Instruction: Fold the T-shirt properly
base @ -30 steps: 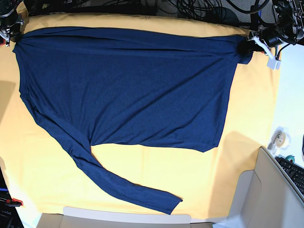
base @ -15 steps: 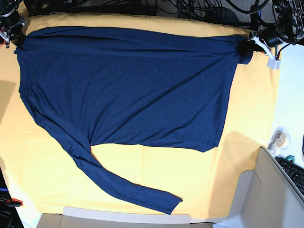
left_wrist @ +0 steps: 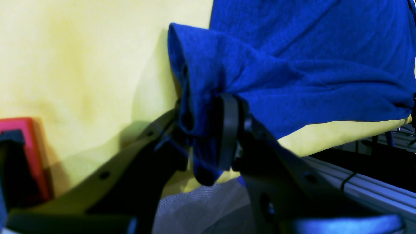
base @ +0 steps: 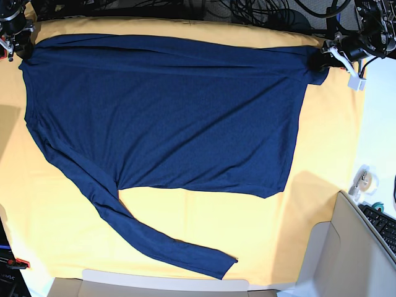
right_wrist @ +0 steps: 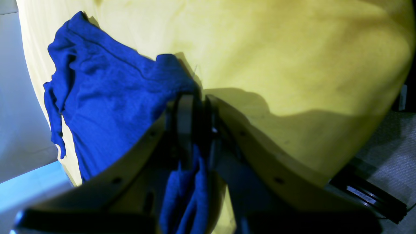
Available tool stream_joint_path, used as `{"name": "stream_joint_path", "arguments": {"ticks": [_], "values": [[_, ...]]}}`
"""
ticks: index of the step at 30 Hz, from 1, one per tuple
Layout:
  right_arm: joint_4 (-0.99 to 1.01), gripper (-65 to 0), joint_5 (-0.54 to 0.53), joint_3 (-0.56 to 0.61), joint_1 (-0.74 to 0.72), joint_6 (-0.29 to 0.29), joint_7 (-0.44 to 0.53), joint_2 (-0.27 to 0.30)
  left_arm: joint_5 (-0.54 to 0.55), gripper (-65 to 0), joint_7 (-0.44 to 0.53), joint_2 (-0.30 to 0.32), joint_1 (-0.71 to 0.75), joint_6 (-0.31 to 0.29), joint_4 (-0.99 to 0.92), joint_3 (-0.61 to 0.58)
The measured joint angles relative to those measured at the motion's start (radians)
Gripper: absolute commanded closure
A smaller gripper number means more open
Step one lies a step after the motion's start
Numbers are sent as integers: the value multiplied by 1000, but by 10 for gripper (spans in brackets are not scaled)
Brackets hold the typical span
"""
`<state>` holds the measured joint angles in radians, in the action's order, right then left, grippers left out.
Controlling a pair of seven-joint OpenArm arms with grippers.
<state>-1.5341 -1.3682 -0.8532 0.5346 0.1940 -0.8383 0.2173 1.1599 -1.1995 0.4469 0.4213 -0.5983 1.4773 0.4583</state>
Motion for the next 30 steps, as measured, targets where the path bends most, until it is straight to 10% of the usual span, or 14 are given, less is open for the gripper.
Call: {"name": "stream_joint_path", "arguments": {"ticks": [24,30], "values": [[15,-86,-109,4,52,-8,-13,-1,0,-141,0,0,0,0,0,0],[163,-86,-214,81,50,-88,-19,65,0,-141,0,0,0,0,0,0]]}}
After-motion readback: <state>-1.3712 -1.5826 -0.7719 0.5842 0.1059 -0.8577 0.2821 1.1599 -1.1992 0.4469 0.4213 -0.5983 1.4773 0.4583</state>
